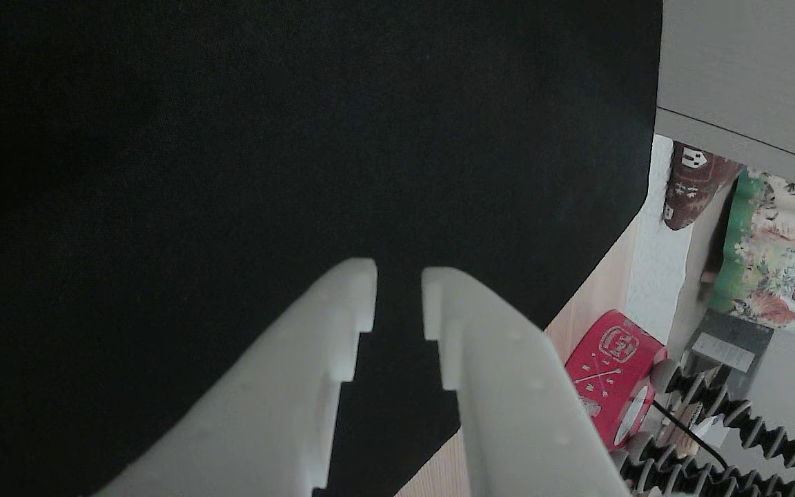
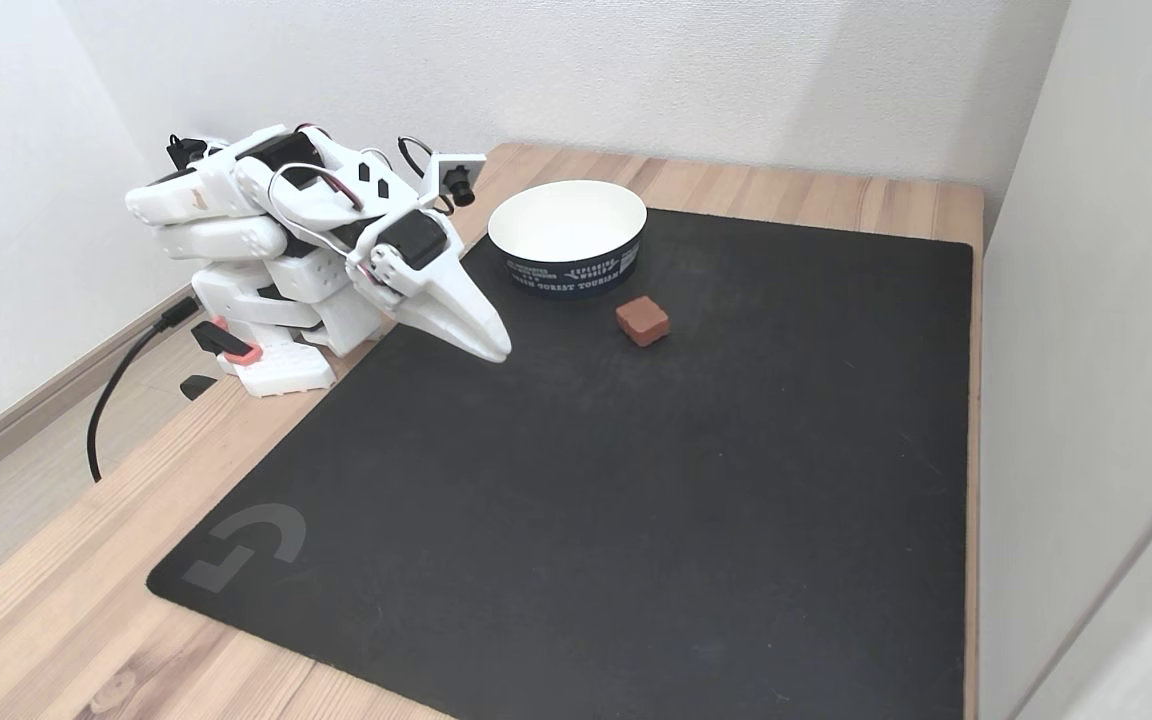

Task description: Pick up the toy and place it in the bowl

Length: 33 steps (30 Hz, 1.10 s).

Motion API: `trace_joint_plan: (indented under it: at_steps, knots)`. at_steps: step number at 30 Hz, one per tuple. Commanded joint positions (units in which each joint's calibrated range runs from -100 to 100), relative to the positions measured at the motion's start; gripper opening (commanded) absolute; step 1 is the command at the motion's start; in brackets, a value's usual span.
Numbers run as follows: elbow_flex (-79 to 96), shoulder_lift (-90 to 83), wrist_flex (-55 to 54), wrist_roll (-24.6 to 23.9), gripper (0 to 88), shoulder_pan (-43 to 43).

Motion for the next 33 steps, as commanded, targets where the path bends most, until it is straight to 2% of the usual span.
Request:
trace_joint_plan:
  at_steps: [1,33]
  knots:
    - [0.78,-0.50,0.11,0.15,2.5,-0.22]
    - [-2.92,0.25,0.37,0.26,2.3,-0.39]
